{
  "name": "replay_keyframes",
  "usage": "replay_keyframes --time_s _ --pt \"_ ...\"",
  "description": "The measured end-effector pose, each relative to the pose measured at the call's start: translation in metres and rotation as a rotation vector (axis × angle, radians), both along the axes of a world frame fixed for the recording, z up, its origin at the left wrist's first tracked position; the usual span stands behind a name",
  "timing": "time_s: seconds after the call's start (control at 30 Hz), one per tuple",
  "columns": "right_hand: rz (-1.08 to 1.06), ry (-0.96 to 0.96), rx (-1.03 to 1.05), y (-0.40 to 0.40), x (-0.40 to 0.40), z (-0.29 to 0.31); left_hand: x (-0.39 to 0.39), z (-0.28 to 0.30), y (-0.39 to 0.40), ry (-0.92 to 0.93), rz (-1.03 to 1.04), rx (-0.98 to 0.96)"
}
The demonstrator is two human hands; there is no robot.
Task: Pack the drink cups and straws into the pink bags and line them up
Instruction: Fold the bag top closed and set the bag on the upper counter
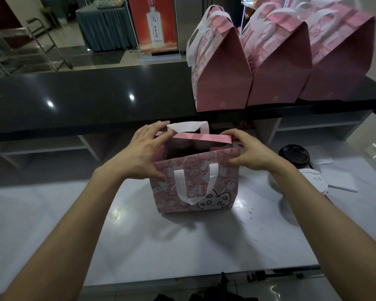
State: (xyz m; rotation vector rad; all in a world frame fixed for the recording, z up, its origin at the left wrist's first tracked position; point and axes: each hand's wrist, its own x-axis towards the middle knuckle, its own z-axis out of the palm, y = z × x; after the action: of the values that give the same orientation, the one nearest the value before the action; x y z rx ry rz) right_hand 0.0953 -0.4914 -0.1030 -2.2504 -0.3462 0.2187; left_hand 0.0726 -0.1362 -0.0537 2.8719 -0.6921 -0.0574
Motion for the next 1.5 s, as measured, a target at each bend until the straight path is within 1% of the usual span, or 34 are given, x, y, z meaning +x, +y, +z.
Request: replay_keyframes --time_s 0.07,0.2,0.27,0.33,0.4,0.43,0.57,0.63,0.7,0.77,0.87,1.0,1.1,1.17,1.27,1.33,1.43,1.5 --pt "-0.043 -0.027 -0.025 0.003 0.003 -0.001 0.001 -0.001 0.002 0.048 0.026 -0.122" --pt "-0.093 -0.020 -0.012 0.005 0.005 -0.004 0.005 -0.009 0.019 0.129 0.027 -0.468" --pt "-0.094 -0.019 -0.009 0.005 0.005 -0.007 0.007 -0.018 0.027 0.215 0.079 -0.573" --pt "-0.097 -0.024 -0.001 0.006 0.005 -0.009 0.008 -0.029 0.033 0.342 0.103 -0.635" --pt "-0.105 -0.032 0.004 0.006 0.005 -0.012 0.009 -0.038 0.036 0.392 0.129 -0.700" --pt "-0.113 -0.040 0.001 0.006 0.006 -0.014 0.010 -0.043 0.036 0.359 0.155 -0.733" --pt "-0.143 -0.076 -0.009 0.007 0.007 -0.020 0.012 -0.059 0.024 0.119 0.270 -0.804" --pt "-0.140 -0.109 0.018 0.008 0.005 -0.022 0.011 -0.065 0.018 0.053 0.303 -0.868" --pt "-0.126 -0.184 0.013 0.009 0.002 -0.023 0.011 -0.071 0.016 -0.007 0.315 -0.901" --pt "-0.128 -0.256 -0.053 0.011 0.000 -0.027 0.012 -0.077 0.017 -0.066 0.314 -0.876" --pt "-0.144 -0.309 -0.146 0.015 -0.002 -0.030 0.015 -0.082 0.020 -0.130 0.292 -0.788" --pt "-0.084 -0.357 -0.145 0.013 -0.004 -0.032 0.018 -0.081 0.027 -0.166 0.227 -0.699" --pt "-0.049 -0.373 -0.120 0.012 -0.008 -0.030 0.015 -0.075 0.033 -0.142 0.158 -0.643" --pt "-0.064 -0.397 -0.118 0.013 -0.008 -0.030 0.012 -0.070 0.035 -0.132 0.134 -0.610" --pt "-0.114 -0.340 -0.120 0.015 -0.008 -0.028 0.015 -0.066 0.034 -0.137 0.171 -0.556" --pt "-0.102 -0.294 -0.133 0.016 -0.007 -0.024 0.018 -0.063 0.032 -0.104 0.160 -0.502" --pt "-0.088 -0.303 -0.150 0.014 -0.004 -0.019 0.024 -0.061 0.030 -0.102 0.080 -0.376" --pt "-0.094 -0.327 -0.170 0.013 -0.002 -0.018 0.028 -0.058 0.030 -0.109 0.069 -0.328"
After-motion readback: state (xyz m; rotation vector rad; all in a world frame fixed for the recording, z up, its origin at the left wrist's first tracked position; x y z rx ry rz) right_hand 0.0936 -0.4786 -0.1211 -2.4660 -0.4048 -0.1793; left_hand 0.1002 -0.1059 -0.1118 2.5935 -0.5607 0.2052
